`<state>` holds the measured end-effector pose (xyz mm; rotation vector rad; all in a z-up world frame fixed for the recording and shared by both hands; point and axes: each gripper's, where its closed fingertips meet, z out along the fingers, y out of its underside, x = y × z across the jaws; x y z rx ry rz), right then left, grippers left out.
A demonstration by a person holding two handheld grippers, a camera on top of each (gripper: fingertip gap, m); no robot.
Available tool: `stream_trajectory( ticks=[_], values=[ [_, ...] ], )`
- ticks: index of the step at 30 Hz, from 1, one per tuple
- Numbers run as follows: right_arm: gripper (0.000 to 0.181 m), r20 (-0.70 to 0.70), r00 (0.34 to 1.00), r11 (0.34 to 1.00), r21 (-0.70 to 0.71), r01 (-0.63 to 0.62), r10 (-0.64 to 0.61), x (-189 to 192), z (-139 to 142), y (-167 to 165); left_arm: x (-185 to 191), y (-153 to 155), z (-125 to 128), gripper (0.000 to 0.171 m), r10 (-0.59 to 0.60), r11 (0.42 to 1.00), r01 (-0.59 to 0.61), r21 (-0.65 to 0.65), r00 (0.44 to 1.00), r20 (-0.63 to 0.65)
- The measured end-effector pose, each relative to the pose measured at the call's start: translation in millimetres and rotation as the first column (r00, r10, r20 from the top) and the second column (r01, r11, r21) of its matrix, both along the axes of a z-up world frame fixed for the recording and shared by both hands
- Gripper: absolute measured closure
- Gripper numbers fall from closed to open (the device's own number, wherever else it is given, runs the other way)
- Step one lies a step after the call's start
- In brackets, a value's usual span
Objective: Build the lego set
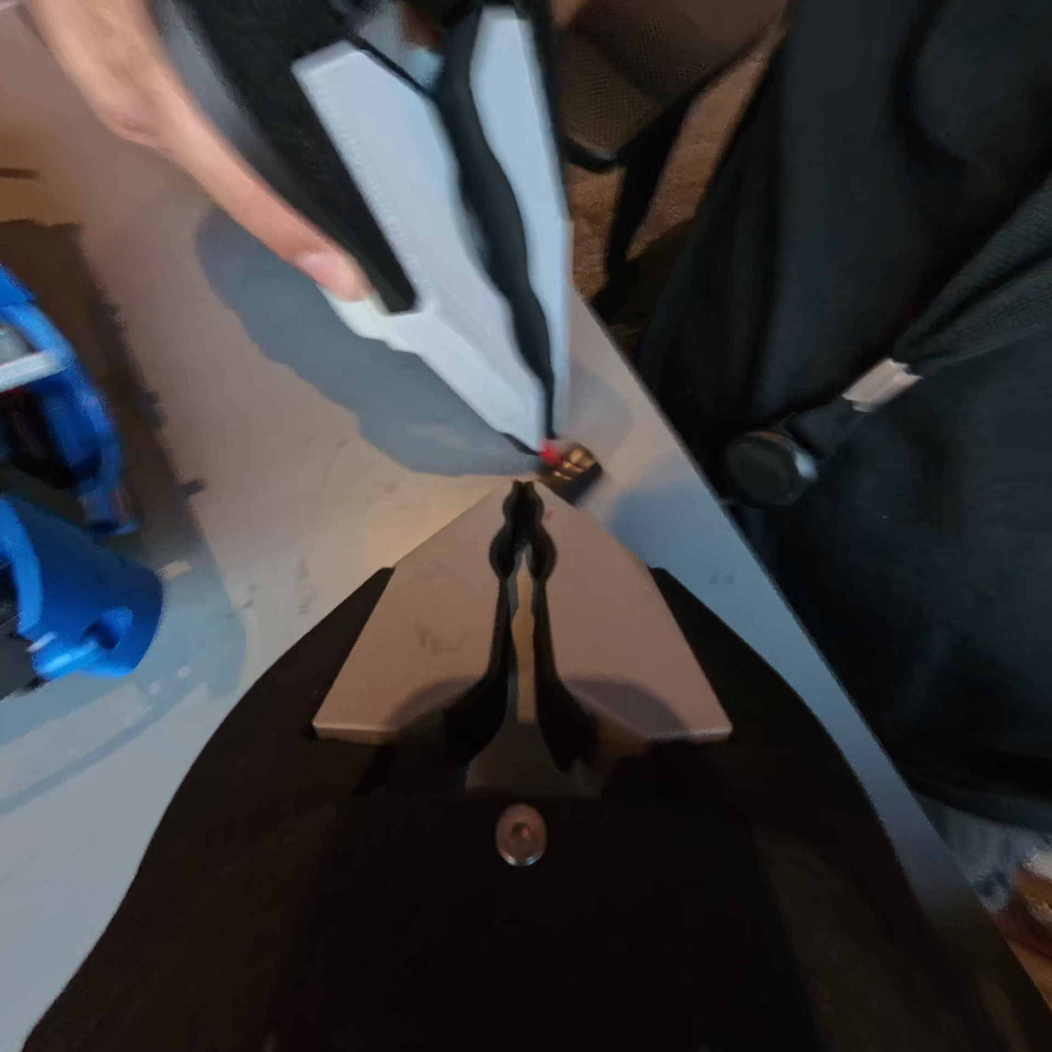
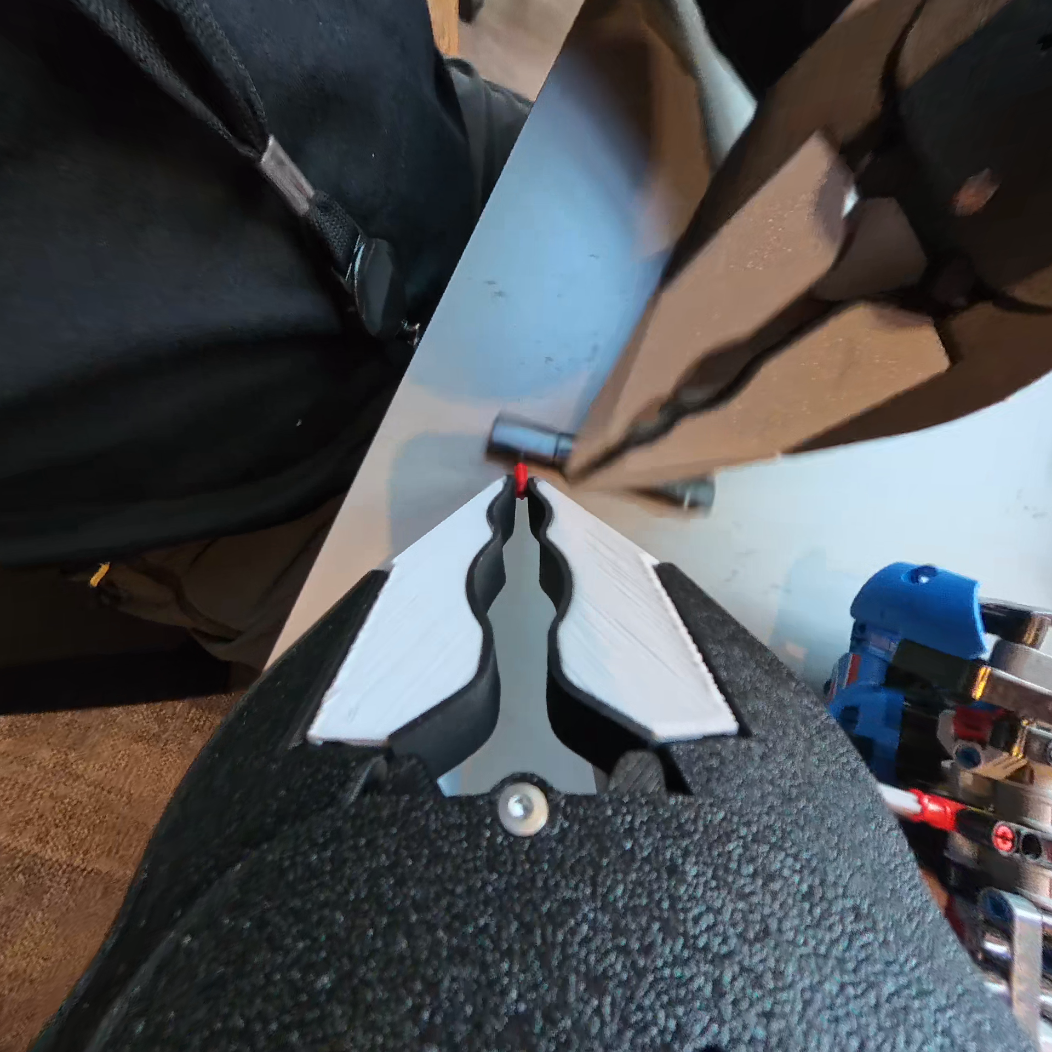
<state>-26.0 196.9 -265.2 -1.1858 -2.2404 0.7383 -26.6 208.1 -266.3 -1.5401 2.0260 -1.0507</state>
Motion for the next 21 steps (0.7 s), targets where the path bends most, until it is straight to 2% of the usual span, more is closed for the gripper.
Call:
stream_trajectory(
  ticks=[1,4,6,10,15,17,19,21],
  values=[
    [0.177,-0.014,1.000,1.000,-0.002,-0.005,0.005,-4.8,0.8,-4.2,3.2,7.0,-6.7,0.171,0.036,0.998,-0.035,0.055,0.999,-0.021],
    [0.177,0.055,0.998,0.998,0.055,0.002,-0.005,-7.4,-6.8,-2.0,7.8,2.4,-7.9,0.171,-0.012,0.993,0.015,0.114,1.000,-0.029],
    [0.177,0.059,0.998,0.999,0.022,0.030,-0.031,-4.4,-6.3,0.6,5.5,17.3,-8.1,0.171,0.057,0.983,-0.046,0.176,0.997,-0.056],
    [0.177,0.038,0.995,0.995,-0.042,0.089,-0.088,-2.9,-8.5,1.5,-2.5,20.6,-6.0,0.171,0.130,0.987,-0.127,0.101,0.991,-0.020],
    [0.177,0.009,0.987,0.986,-0.036,0.160,-0.160,-2.8,-7.8,6.9,-32.9,26.7,27.9,0.170,0.213,0.962,-0.211,0.174,0.977,0.008],
    [0.177,0.014,0.984,0.982,-0.053,0.180,-0.180,-4.1,-6.7,6.8,-42.3,22.1,35.9,0.151,0.268,0.954,-0.262,0.148,0.963,-0.025],
    [0.177,0.022,0.981,0.976,-0.097,0.196,-0.194,-7.5,-4.7,3.7,-40.3,9.7,32.7,0.131,0.322,0.944,-0.315,0.101,0.945,-0.054],
    [0.177,0.026,0.976,0.968,-0.124,0.218,-0.216,-10.9,-3.7,3.2,-33.5,-3.2,20.0,0.125,0.366,0.927,-0.358,0.110,0.929,-0.060]
  ],
)
